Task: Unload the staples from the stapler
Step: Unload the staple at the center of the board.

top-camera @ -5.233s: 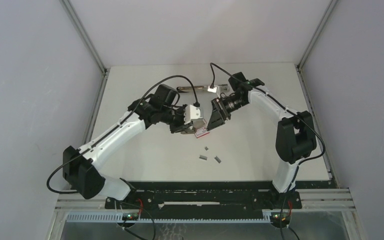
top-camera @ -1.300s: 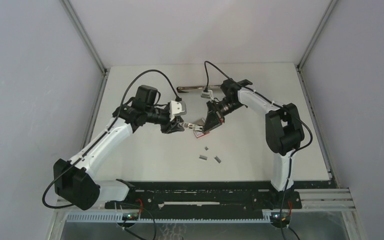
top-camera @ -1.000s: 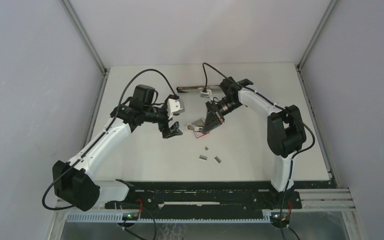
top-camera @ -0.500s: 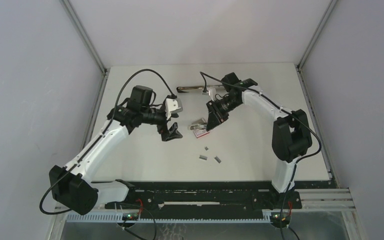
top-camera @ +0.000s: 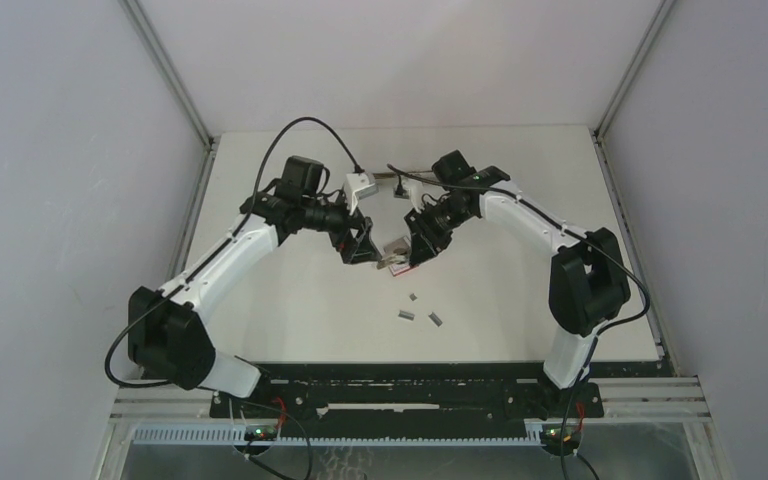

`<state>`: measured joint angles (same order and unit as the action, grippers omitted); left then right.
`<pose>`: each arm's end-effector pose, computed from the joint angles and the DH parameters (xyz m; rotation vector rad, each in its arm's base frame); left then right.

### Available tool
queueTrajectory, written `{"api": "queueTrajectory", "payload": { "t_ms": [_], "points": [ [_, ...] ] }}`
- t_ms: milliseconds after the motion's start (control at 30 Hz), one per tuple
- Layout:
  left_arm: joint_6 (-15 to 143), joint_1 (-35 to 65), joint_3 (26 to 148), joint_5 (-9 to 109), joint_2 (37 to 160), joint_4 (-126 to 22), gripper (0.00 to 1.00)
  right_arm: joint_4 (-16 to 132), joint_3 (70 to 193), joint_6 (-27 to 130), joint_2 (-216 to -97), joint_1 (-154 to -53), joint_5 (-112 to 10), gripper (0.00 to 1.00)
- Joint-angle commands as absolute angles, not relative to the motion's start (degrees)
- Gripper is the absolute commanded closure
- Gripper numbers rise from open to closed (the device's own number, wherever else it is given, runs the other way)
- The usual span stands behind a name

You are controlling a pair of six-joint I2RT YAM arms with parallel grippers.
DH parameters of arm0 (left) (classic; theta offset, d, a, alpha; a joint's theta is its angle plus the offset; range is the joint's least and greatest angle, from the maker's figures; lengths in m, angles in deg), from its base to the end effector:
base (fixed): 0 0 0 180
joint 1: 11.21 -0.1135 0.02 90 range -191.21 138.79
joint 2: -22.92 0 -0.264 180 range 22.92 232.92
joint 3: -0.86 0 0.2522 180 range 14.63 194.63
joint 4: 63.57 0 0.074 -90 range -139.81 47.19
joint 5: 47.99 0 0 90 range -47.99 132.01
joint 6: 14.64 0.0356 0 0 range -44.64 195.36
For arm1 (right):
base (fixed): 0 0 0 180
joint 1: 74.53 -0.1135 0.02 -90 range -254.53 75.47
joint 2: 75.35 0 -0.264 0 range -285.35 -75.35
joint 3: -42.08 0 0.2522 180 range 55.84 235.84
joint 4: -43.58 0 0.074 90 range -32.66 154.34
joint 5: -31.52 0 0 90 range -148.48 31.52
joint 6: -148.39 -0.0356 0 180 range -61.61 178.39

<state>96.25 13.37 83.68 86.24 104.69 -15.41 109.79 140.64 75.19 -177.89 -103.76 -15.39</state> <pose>0.2644 -0.1482 0.3065 1.2053 1.9436 -0.9458 0.3047 0.1984 0.2596 -1.2168 2.3923 1.1016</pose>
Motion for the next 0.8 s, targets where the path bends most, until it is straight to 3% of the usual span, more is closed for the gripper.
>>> {"api": "queueTrajectory", "payload": {
  "t_ms": [0, 767],
  "points": [
    [92.03, 13.85, 89.97, 89.46, 107.21, -16.74, 0.0, 108.24, 141.01, 77.11, -174.25, -104.65, -14.46, 0.98],
    [96.47, 17.97, 99.13, 102.09, 122.43, -4.68, 0.14, 110.86, 140.86, 81.6, -172.07, -107.41, -11.28, 0.98]
  ]
}}
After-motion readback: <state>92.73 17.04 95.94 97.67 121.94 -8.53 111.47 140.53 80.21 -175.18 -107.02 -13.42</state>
